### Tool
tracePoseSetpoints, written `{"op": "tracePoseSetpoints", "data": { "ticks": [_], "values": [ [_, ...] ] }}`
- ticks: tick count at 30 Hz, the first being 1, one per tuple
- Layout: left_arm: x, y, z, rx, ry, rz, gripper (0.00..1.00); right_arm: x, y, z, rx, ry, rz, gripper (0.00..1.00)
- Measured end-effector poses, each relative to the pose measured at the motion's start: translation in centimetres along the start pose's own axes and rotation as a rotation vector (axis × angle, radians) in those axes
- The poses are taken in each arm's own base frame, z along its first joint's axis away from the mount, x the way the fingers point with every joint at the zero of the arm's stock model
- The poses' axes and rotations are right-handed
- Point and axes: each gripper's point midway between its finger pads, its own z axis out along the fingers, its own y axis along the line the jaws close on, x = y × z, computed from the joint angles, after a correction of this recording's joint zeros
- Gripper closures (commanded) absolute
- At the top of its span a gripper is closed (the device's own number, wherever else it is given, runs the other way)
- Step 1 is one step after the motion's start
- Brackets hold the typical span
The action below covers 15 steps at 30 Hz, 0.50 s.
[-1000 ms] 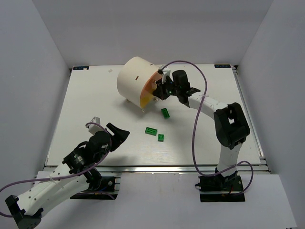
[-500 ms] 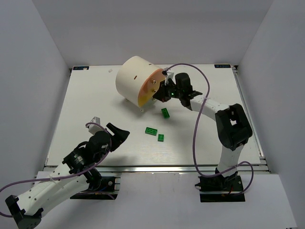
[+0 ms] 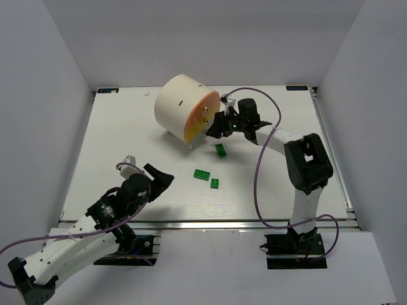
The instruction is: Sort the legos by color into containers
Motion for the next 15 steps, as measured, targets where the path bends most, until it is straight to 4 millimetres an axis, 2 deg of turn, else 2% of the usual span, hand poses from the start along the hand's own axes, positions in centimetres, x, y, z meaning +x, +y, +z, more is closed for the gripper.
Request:
{"op": "tracePoseSetpoints", "data": {
  "ticks": [7,15],
  "values": [
    [0.1,-0.1,0.2,-0.003,0.003,0.001,0.22,1.3,-2.1,3.2,-0.007,0.056,0.061,0.4],
    [0.7,0.3,0.9,-0.033,0.022,0.02,0.22,1.1,-3.0,4.6,-0.012,0.061,0.088,0.41]
  ]
}}
